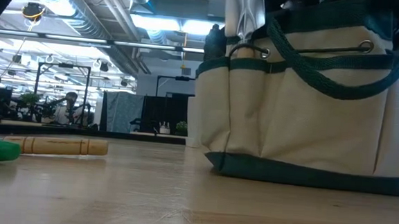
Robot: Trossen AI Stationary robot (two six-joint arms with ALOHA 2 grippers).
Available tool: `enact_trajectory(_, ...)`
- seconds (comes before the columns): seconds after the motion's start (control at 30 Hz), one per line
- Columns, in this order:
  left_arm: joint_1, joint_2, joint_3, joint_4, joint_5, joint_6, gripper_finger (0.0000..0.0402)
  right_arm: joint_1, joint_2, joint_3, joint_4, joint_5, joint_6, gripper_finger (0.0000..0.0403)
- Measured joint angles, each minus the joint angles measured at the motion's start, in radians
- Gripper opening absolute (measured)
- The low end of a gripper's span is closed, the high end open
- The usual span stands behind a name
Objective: Pick & Place Garden tools in Gardening bag
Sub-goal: Put the green fruit pruner into the green gardening bag
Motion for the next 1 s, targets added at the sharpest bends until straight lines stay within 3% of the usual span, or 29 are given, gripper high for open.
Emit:
enact_trajectory(0.5, -0.020, 0.000, 0.000, 0.083, 0.056, 0.075, 0.0001, 0.071, 0.000, 0.000, 0.001, 0.022, -0.008, 0.0000)
enact_trajectory(1.0, -0.040, 0.000, 0.000, 0.094, 0.154, 0.119, 0.0001, 0.160, 0.000, 0.001, -0.097, 0.064, -0.128, 0.0000)
